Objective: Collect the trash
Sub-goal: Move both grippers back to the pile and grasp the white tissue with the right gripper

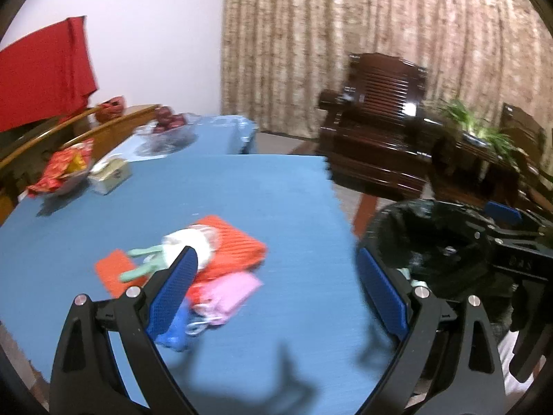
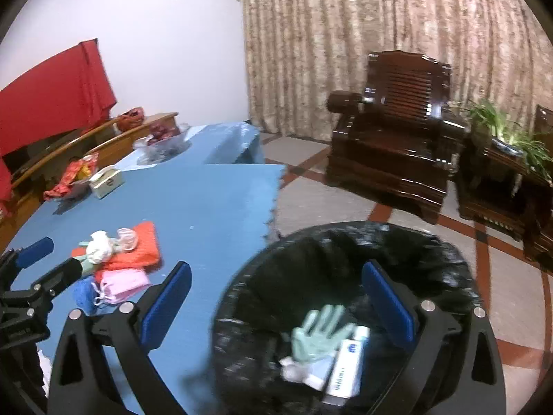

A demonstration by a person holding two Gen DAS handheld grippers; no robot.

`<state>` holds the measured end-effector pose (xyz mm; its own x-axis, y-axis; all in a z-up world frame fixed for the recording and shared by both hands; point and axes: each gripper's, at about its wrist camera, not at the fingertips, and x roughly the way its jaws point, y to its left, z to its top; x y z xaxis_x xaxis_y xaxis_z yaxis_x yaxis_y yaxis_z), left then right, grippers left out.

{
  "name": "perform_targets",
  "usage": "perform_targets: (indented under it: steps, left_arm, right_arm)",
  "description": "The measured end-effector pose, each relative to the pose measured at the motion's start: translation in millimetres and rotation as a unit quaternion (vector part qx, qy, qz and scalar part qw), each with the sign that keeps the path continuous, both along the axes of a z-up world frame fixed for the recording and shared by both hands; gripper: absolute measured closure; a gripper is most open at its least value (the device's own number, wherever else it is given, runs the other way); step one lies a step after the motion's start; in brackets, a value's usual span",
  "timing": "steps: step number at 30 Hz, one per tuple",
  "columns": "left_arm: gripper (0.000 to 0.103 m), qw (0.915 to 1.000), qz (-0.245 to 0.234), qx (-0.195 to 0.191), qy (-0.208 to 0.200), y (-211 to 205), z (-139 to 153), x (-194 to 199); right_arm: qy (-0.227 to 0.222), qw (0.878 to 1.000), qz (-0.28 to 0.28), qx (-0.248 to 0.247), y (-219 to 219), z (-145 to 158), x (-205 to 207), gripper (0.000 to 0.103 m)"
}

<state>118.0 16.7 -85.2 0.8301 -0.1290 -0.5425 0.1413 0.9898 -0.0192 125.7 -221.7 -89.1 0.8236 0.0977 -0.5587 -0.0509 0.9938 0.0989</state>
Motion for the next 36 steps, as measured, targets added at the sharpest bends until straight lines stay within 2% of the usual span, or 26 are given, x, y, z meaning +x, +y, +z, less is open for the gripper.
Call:
perform_targets:
  steps: [6, 9, 17, 22, 25, 30, 36]
  left_arm:
    - [0.013, 0.9989, 0.046, 0.006, 0.002, 40, -4, 5]
    - [0.022, 0.9981, 0.06, 0.008, 0.006, 53, -10, 10]
    - [0.032, 0.9974, 0.065, 0.016, 0.025, 67, -31, 33]
    - [0.032, 0.996, 0.083, 0.016, 0.028, 88, -40, 33]
    - [0.032, 0.9929, 0.113, 0.013, 0.034, 111, -45, 33]
    - [0.032, 0.9865, 0.159, 0.013, 0.037, 150, -48, 37]
    - [0.032, 0.9811, 0.191, 0.005, 0.032, 180, -45, 42]
  right_arm:
    - [0.004, 0.999, 0.032, -0.003, 39, -8, 14, 0.006]
    - [0.007, 0.999, 0.041, -0.005, 54, -13, 20, 0.006]
    - [0.015, 0.998, 0.065, -0.005, 84, -25, 44, 0.009]
    - [0.024, 0.995, 0.1, 0.001, 113, -31, 61, 0.015]
    - [0.025, 0.991, 0.128, 0.006, 139, -33, 73, 0.017]
    - [0.029, 0.984, 0.175, 0.007, 185, -40, 85, 0.018]
    - [0.05, 0.976, 0.211, 0.007, 225, -54, 94, 0.018]
